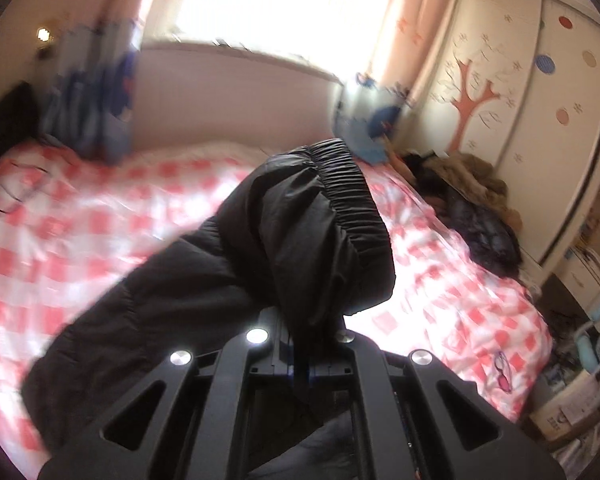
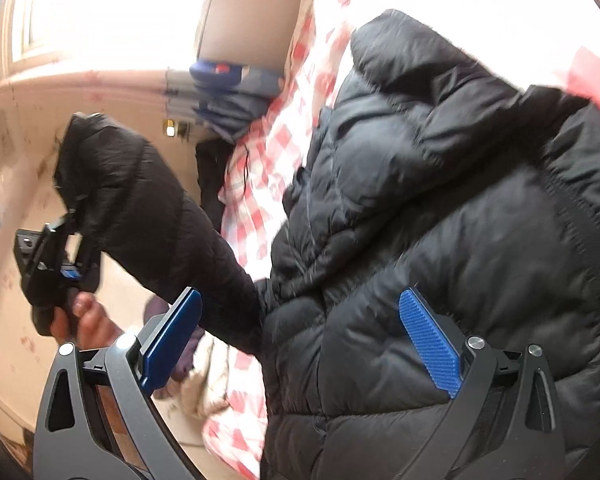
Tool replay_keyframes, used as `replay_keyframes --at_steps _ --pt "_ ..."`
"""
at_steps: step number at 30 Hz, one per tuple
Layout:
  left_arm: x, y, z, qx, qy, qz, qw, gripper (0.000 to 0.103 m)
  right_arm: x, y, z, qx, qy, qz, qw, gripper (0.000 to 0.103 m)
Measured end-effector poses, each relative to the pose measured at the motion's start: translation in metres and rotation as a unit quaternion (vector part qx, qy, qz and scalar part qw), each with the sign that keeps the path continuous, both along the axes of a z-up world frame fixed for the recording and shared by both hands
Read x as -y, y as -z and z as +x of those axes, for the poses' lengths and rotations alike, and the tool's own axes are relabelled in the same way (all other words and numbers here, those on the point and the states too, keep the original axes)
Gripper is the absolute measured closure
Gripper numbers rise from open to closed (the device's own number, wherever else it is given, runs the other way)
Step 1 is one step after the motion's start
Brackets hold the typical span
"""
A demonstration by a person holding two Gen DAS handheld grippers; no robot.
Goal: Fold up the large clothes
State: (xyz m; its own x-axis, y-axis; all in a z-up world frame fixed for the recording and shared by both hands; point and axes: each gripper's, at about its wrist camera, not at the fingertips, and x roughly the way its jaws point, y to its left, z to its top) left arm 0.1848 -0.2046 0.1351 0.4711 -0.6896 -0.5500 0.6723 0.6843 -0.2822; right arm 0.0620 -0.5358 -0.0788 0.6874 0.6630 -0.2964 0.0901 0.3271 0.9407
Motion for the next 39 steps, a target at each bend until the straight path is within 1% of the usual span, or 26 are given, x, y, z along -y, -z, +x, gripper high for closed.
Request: replay_keyframes --at_steps 1,3,5,9,12,13,14,16,17,18,19,20,21,23,24,26,28,29,30,31,32,34,36,37,39 --pt "0.012 0.013 -0.001 -0.008 0.013 0.008 0.9999 0.098 0.005 0.0 0.0 0.0 0.006 0.005 1.0 0.007" --pt "0.04 0.048 0.003 -0.03 0.03 0.032 0.9986 0.098 0.016 0.002 -0.002 -0.002 0.022 0.02 1.0 0.007" --pt "0.061 0.085 0.008 -0.057 0.044 0.049 0.9962 0.098 0.026 0.003 -0.003 -0.003 0.032 0.035 0.999 0.007" --pt "0.087 0.156 0.013 -0.108 0.055 0.076 0.9898 0.098 0.039 0.006 -0.003 -0.007 0.044 0.055 0.998 0.007" --pt "0.097 0.193 0.009 -0.139 0.068 0.096 0.9833 0.097 0.043 0.01 -0.001 -0.011 0.046 0.072 0.996 0.007" --pt "0.101 0.202 0.005 -0.139 0.07 0.115 0.9812 0.095 0.044 0.013 0.0 -0.014 0.045 0.078 0.996 0.007" --pt "0.101 0.206 0.002 -0.134 0.068 0.126 0.9806 0.094 0.045 0.013 0.001 -0.015 0.046 0.08 0.996 0.007" --pt "0.105 0.206 -0.004 -0.124 0.063 0.152 0.9785 0.077 0.045 0.014 0.002 -0.015 0.045 0.081 0.996 0.007" --pt "0.106 0.203 -0.008 -0.119 0.06 0.163 0.9775 0.055 0.046 0.014 0.002 -0.014 0.046 0.08 0.996 0.007" --pt "0.105 0.196 -0.012 -0.109 0.057 0.172 0.9774 0.042 0.048 0.015 0.002 -0.014 0.047 0.079 0.996 0.007" --pt "0.1 0.189 -0.016 -0.097 0.053 0.178 0.9777 0.039 0.049 0.016 0.002 -0.014 0.048 0.079 0.996 0.007" --pt "0.096 0.182 -0.021 -0.079 0.053 0.189 0.9774 0.029 0.05 0.017 0.002 -0.014 0.049 0.08 0.995 0.007" --pt "0.092 0.176 -0.025 -0.069 0.06 0.198 0.9759 0.022 0.051 0.018 0.003 -0.015 0.051 0.084 0.995 0.007" --pt "0.08 0.166 -0.031 -0.053 0.063 0.213 0.9736 0.022 0.053 0.02 0.003 -0.014 0.051 0.085 0.995 0.007" --pt "0.072 0.16 -0.033 -0.048 0.06 0.214 0.9738 0.022 0.055 0.019 0.004 -0.013 0.052 0.079 0.995 0.007" --pt "0.045 0.146 -0.038 -0.043 0.049 0.195 0.9786 0.021 0.056 0.015 0.005 -0.003 0.046 0.072 0.996 0.007" --pt "0.012 0.135 -0.043 -0.038 0.025 0.173 0.9839 0.016 0.054 0.007 0.014 0.005 0.039 0.059 0.997 0.007" --pt "-0.013 0.129 -0.045 -0.036 0.004 0.155 0.9873 0.012 0.053 0.003 0.019 0.01 0.034 0.049 0.998 0.007" --pt "-0.035 0.127 -0.046 -0.036 -0.009 0.142 0.9892 0.012 0.052 0.0 0.024 0.01 0.029 0.034 0.999 0.007" --pt "-0.047 0.126 -0.045 -0.037 -0.018 0.135 0.99 0.012 0.052 -0.004 0.029 0.007 0.027 0.01 1.0 0.007" --pt "-0.069 0.125 -0.042 -0.038 -0.036 0.128 0.9904 0.012 0.052 -0.007 0.035 0.007 0.025 -0.006 1.0 0.007" --pt "-0.105 0.127 -0.032 -0.043 -0.076 0.123 0.9885 0.012 0.055 -0.011 0.049 -0.002 0.028 -0.035 0.999 0.007" --pt "-0.133 0.129 -0.022 -0.057 -0.107 0.104 0.9871 0.012 0.058 -0.015 0.07 -0.014 0.024 -0.073 0.997 0.007" --pt "-0.153 0.131 -0.016 -0.069 -0.128 0.084 0.9857 0.012 0.058 -0.016 0.082 -0.018 0.017 -0.093 0.995 0.007" --pt "-0.175 0.136 -0.009 -0.082 -0.151 0.058 0.9834 0.012 0.053 -0.019 0.101 -0.021 -0.009 -0.13 0.991 0.008"
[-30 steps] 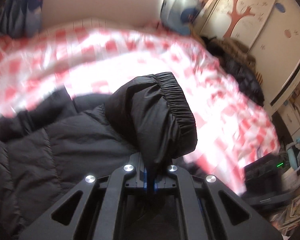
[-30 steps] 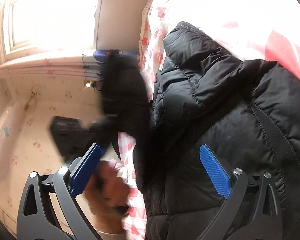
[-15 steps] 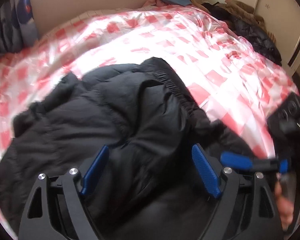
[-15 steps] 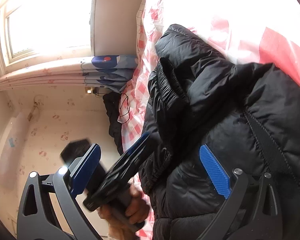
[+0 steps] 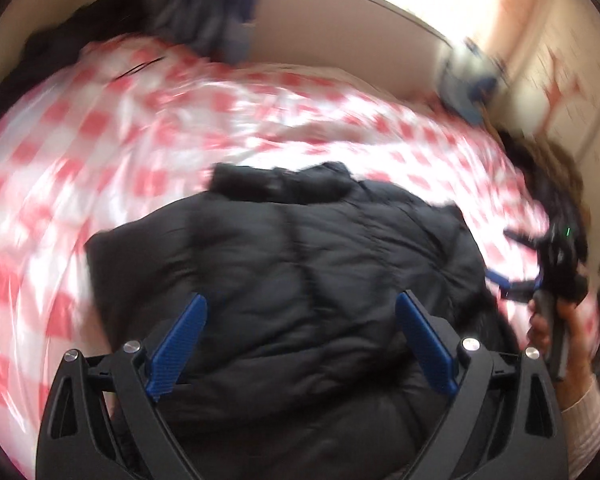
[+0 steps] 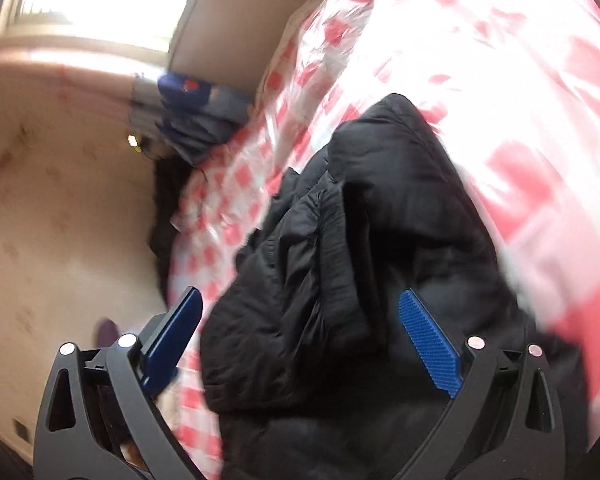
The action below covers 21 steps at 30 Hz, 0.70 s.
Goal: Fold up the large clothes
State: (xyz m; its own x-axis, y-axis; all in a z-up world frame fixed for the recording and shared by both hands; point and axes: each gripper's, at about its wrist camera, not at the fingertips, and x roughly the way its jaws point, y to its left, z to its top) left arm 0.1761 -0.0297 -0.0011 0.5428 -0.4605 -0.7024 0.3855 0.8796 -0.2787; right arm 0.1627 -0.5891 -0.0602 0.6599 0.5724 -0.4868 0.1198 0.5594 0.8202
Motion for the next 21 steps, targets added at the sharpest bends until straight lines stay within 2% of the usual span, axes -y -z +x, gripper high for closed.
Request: replay_keyframes --at_steps 1,2,4,6,8,10,12,13,14,15,17,19,21 --pt "-0.01 0.003 0.004 -0.003 -0.013 -0.012 0.9998 0.012 -0.004 0.0 0.008 -0.004 -0.016 -0.023 1.0 0.018" --pt "-0.022 0.009 0.009 -0.01 -0.03 -0.025 0.9992 0.012 -0.011 0.0 0.018 -0.011 -0.041 -0.045 0.998 0.045" --pt "-0.035 0.019 0.018 -0.025 -0.049 -0.041 0.9976 0.012 -0.022 0.0 0.032 -0.024 -0.073 -0.084 0.994 0.081" --pt "-0.032 0.026 0.023 -0.035 -0.058 -0.048 0.9965 0.012 -0.032 -0.018 0.035 0.002 -0.09 -0.126 0.988 0.081" --pt "-0.033 0.027 0.026 -0.029 -0.062 -0.048 0.9965 0.012 -0.047 -0.053 0.028 0.059 -0.1 -0.186 0.976 0.081" --pt "-0.034 0.025 0.026 -0.02 -0.065 -0.051 0.9964 0.012 -0.064 -0.096 0.006 0.129 -0.099 -0.257 0.953 0.081" --pt "-0.034 0.026 0.028 -0.019 -0.067 -0.052 0.9962 0.012 -0.07 -0.118 -0.014 0.165 -0.092 -0.298 0.936 0.082" --pt "-0.032 0.029 0.031 -0.023 -0.068 -0.048 0.9963 0.012 -0.069 -0.12 -0.022 0.167 -0.084 -0.326 0.927 0.082" --pt "-0.031 0.033 0.035 -0.027 -0.068 -0.044 0.9963 0.012 -0.07 -0.113 -0.023 0.156 -0.082 -0.341 0.923 0.082" --pt "-0.029 0.04 0.039 -0.035 -0.069 -0.038 0.9963 0.012 -0.064 -0.1 -0.021 0.135 -0.08 -0.346 0.925 0.082" --pt "-0.02 0.06 0.048 -0.064 -0.066 -0.016 0.9957 0.012 -0.051 -0.057 -0.009 0.073 -0.082 -0.35 0.93 0.081" --pt "-0.013 0.073 0.053 -0.081 -0.061 0.01 0.9947 0.012 -0.046 -0.01 -0.001 0.01 -0.107 -0.346 0.932 0.081" --pt "-0.006 0.073 0.051 -0.076 -0.057 0.035 0.9949 0.012 -0.044 0.006 -0.002 -0.013 -0.121 -0.333 0.935 0.079"
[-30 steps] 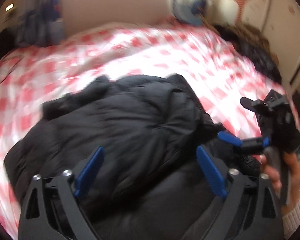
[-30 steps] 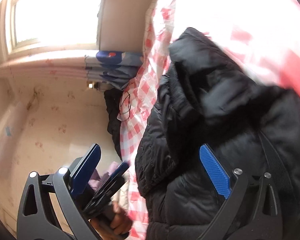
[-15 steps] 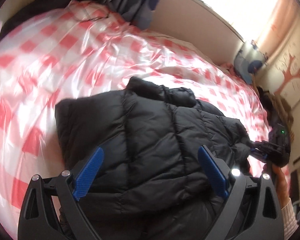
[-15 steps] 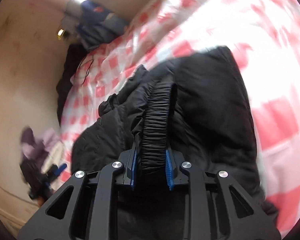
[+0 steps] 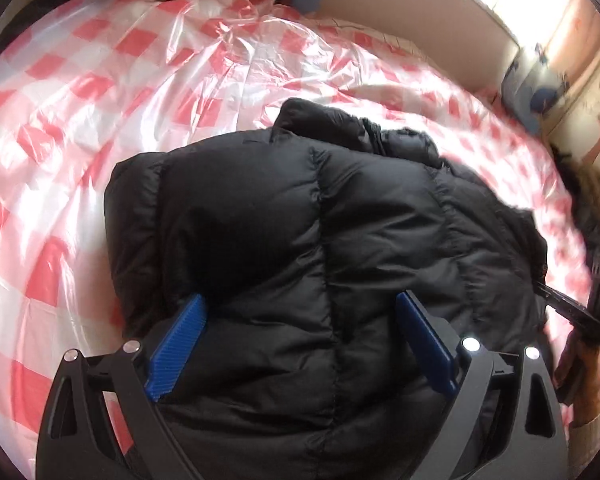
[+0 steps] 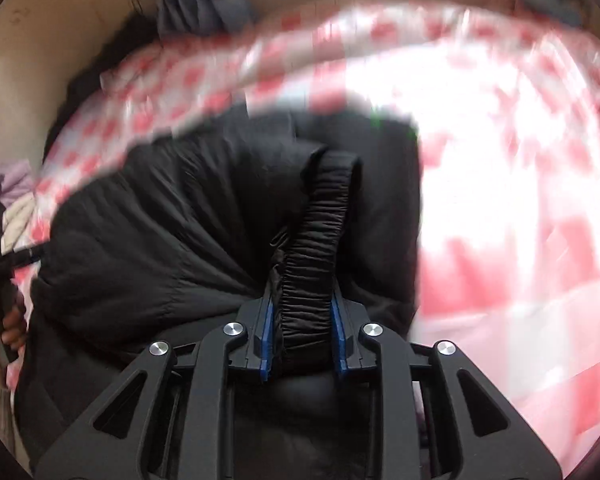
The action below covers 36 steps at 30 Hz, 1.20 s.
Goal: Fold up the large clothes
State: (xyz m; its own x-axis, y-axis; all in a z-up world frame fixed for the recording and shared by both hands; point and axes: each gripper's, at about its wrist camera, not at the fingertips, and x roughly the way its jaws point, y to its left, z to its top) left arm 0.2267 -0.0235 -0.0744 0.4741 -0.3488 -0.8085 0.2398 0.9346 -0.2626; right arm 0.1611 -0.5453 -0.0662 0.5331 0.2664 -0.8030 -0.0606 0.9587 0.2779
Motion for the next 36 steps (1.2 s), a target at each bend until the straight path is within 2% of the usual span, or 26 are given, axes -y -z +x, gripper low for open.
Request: replay_keyframes --at_steps 1,3,4,6,8,9,11,14,17,19,22,25,27,29,31,34,36 --pt "0.001 -0.006 -0.004 0.011 0.0 0.006 0.9999 0.012 0.003 -0.006 -0.005 0.009 0.007 0.008 1.0 0.076" --pt "0.001 -0.027 -0.016 0.054 0.004 0.005 0.9985 0.012 0.013 -0.027 -0.018 0.042 0.043 0.01 0.998 0.061" --pt "0.001 -0.039 -0.021 0.082 0.008 0.006 0.9966 0.012 0.019 -0.038 -0.024 0.065 0.065 -0.002 0.996 0.047" --pt "0.004 -0.051 -0.023 0.111 0.013 0.012 0.9937 0.012 0.016 -0.067 -0.038 0.133 0.087 -0.023 0.987 0.043" --pt "0.011 -0.053 -0.018 0.122 0.02 0.022 0.9921 0.012 -0.003 -0.083 -0.033 0.165 0.045 -0.01 0.985 0.043" --pt "0.013 -0.05 -0.012 0.117 0.021 0.024 0.9926 0.012 -0.015 -0.086 -0.025 0.165 0.021 -0.012 0.986 0.042" --pt "0.017 -0.037 0.0 0.096 0.017 0.021 0.995 0.012 -0.041 -0.072 0.003 0.126 -0.019 -0.023 0.992 0.042" --pt "0.02 -0.006 0.018 0.055 0.008 0.034 0.9979 0.012 -0.047 -0.028 0.037 0.056 -0.01 -0.071 0.996 0.043" --pt "0.025 0.024 0.028 0.015 0.029 0.033 0.9989 0.012 -0.028 0.01 0.054 0.005 0.004 -0.025 1.0 0.043" --pt "0.026 0.02 0.024 0.01 0.028 0.052 0.9982 0.012 -0.02 0.0 0.05 -0.003 0.011 -0.003 1.0 0.044" --pt "0.009 -0.022 -0.014 0.037 0.044 0.051 0.997 0.012 -0.003 -0.039 0.014 0.021 -0.01 0.042 0.999 0.041" --pt "-0.03 -0.058 -0.079 0.065 0.051 0.039 0.9959 0.012 0.031 -0.068 -0.049 0.021 -0.014 0.069 0.997 0.021" --pt "-0.06 -0.066 -0.117 0.062 0.048 0.026 0.9966 0.007 0.052 -0.069 -0.094 0.001 -0.012 0.091 0.996 0.019" --pt "-0.098 -0.062 -0.162 0.041 0.032 0.006 0.9986 0.007 0.065 -0.055 -0.132 -0.043 -0.006 0.112 0.993 0.019" --pt "-0.13 -0.046 -0.203 0.001 0.01 -0.017 0.9998 0.007 0.075 -0.038 -0.173 -0.085 0.005 0.115 0.99 0.019" --pt "-0.16 -0.022 -0.242 -0.043 -0.018 -0.059 0.9972 0.007 0.086 -0.028 -0.222 -0.101 0.018 0.141 0.985 0.019" --pt "-0.176 -0.005 -0.27 -0.074 -0.034 -0.112 0.9904 0.007 0.087 -0.024 -0.248 -0.109 0.023 0.158 0.981 0.019"
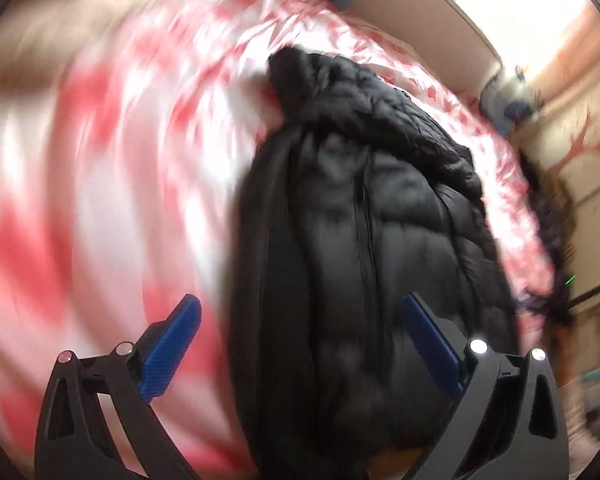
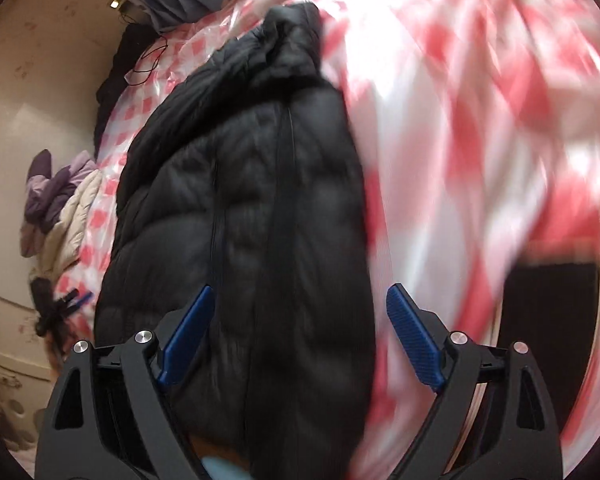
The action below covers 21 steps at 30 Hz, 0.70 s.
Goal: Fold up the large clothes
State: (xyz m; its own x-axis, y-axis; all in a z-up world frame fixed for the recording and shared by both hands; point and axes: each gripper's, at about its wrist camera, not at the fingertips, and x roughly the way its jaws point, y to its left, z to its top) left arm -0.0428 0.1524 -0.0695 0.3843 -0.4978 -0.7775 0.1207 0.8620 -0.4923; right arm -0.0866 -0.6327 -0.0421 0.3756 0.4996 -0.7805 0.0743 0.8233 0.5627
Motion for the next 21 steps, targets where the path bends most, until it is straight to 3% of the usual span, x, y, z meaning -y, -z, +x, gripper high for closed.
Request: replay_keyframes --at_steps 5,8,13,16,19,21 --pt "-0.003 0.03 -0.041 -0.045 -0.004 -0.07 0.9966 0.007 -0.004 0.018 -0.053 -0.032 -0.004 0.053 0.998 0.019" --pt "0.008 0.041 -0.053 -0.077 0.015 -0.121 0.9895 0.007 -0.016 0.023 -0.067 -0.044 -0.022 0.098 0.994 0.019" --pt "0.024 0.045 -0.064 -0.092 0.044 -0.131 0.9861 0.007 -0.02 0.025 -0.074 -0.045 -0.027 0.144 0.988 0.018" --pt "0.027 0.047 -0.069 -0.092 0.03 -0.153 0.9834 0.007 -0.012 0.032 -0.077 -0.054 -0.008 0.192 0.98 0.018" --pt "0.025 0.048 -0.071 -0.089 0.018 -0.163 0.9824 0.008 -0.012 0.036 -0.074 -0.062 -0.009 0.187 0.98 0.019" --pt "0.028 0.051 -0.07 -0.097 0.015 -0.154 0.9832 0.022 -0.011 0.04 -0.075 -0.066 -0.014 0.191 0.979 0.019"
